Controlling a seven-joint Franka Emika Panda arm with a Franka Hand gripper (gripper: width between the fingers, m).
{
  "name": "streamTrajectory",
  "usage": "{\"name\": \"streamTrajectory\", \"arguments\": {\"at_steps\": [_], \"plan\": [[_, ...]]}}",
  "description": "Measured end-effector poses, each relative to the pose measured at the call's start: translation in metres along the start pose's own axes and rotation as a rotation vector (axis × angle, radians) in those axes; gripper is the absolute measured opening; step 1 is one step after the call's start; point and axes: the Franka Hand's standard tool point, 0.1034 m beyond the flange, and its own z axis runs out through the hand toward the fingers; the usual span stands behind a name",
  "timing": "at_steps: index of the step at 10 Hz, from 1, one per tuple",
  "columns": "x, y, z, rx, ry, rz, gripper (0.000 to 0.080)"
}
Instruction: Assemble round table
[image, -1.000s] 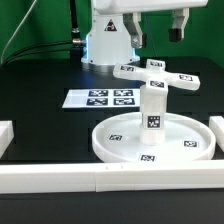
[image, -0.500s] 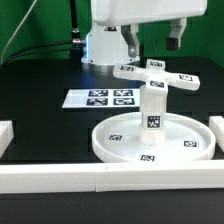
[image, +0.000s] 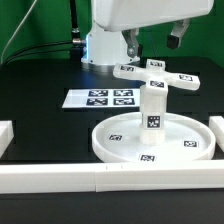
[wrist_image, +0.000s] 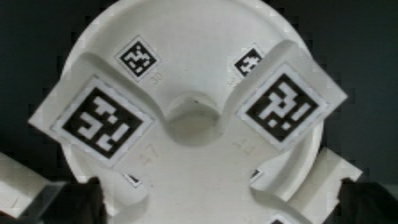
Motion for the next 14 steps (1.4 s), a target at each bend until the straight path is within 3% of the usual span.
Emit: {"name": "streamTrajectory", "arguments": {"at_steps": [5,8,14], "plan": [[0.004,0.005,0.005,-0.007,0.017,-0.001,0.0649],[-0.001,0.014,0.018,-0.006,0.021,0.075,0.0649],[0.000,0.005,0.025,0.001,0.009,0.087,0.0649]]}}
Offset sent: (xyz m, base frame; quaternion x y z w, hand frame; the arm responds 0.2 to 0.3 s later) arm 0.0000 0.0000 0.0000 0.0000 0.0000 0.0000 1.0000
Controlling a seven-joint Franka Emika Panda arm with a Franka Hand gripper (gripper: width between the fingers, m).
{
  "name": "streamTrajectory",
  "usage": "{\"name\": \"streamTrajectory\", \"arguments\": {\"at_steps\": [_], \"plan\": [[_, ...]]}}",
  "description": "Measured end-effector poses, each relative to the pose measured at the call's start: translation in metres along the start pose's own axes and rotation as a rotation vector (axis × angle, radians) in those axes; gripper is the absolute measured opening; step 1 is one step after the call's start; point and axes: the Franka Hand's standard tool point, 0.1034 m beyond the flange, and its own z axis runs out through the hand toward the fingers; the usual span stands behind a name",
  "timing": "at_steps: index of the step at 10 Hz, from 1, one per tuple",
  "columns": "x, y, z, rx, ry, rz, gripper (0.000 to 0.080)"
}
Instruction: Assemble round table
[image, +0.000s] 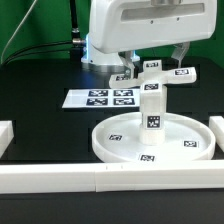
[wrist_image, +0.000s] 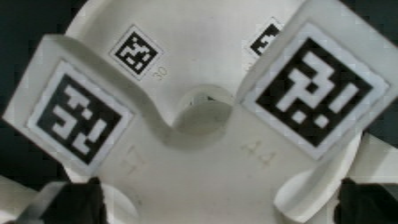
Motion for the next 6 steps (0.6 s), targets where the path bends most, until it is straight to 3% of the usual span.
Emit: {"name": "streamTrajectory", "arguments": {"at_steps": [6], "plan": [[-0.0014,0.0005,0.0036,0.003,-0.005,-0.004,0.0649]]}}
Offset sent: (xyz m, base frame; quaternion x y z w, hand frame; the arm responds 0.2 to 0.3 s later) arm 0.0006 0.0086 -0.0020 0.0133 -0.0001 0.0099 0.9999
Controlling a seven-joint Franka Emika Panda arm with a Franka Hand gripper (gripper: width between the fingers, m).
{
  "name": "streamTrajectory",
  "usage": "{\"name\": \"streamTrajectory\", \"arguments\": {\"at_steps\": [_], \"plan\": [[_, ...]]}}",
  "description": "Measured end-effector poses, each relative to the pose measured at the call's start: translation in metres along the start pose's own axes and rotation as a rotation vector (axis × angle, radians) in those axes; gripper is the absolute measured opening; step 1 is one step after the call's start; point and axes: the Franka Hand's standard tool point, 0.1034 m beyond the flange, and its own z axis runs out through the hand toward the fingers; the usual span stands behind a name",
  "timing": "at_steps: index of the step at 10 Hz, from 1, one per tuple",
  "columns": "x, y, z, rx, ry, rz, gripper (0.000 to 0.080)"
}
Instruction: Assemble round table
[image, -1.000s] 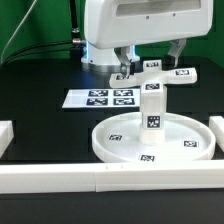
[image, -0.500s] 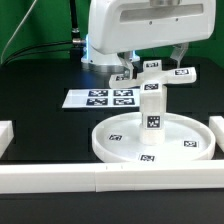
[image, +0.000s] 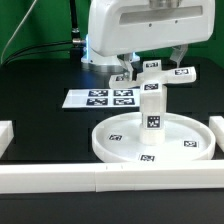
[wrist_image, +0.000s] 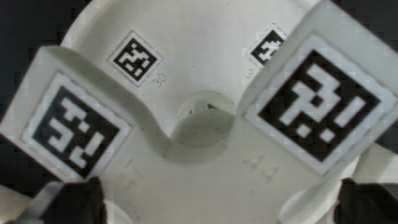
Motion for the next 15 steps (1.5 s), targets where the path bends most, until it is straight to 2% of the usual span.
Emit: {"name": "streamTrajectory", "arguments": {"at_steps": [6,9,15], "plan": [[0.0051,-0.0037,-0.0025,-0.005,0.005,-0.073,0.0649],[0.0036,0.0006,-0.0007,-0.001,0.002,-0.109,0.0649],[0.0059,0.0002,-0.0020,-0.004,0.005,-0.174,0.0649]]}}
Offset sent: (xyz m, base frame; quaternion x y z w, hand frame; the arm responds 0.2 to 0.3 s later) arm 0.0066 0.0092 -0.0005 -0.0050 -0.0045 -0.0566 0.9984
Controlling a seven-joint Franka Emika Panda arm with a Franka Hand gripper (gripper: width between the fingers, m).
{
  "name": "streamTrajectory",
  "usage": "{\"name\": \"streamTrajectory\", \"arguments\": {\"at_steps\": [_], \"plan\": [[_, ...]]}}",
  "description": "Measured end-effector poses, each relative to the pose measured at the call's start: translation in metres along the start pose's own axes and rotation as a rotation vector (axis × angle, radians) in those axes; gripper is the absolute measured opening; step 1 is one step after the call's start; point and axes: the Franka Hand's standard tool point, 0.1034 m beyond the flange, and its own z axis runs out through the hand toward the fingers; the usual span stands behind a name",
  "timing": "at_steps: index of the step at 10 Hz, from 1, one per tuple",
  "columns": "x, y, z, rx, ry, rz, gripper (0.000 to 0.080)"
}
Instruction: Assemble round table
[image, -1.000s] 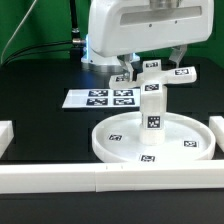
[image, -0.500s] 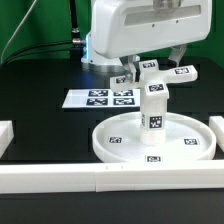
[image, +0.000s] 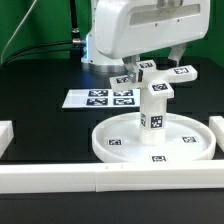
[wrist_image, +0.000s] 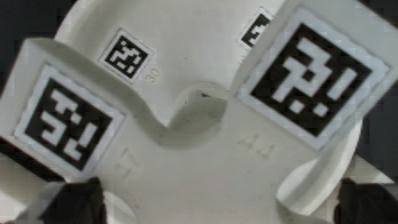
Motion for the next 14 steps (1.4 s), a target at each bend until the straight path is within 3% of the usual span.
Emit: {"name": "streamTrajectory", "arguments": {"at_steps": [6,13,14], "plan": [[0.001,0.002,-0.001,0.033,-0.045,-0.162,0.0649],[0.000,-0.002,0.007,0.041,-0.054,-0.165,0.0649],[-0.001,-0.001,0.007,0.040,-0.053,-0.164,0.0539]]}}
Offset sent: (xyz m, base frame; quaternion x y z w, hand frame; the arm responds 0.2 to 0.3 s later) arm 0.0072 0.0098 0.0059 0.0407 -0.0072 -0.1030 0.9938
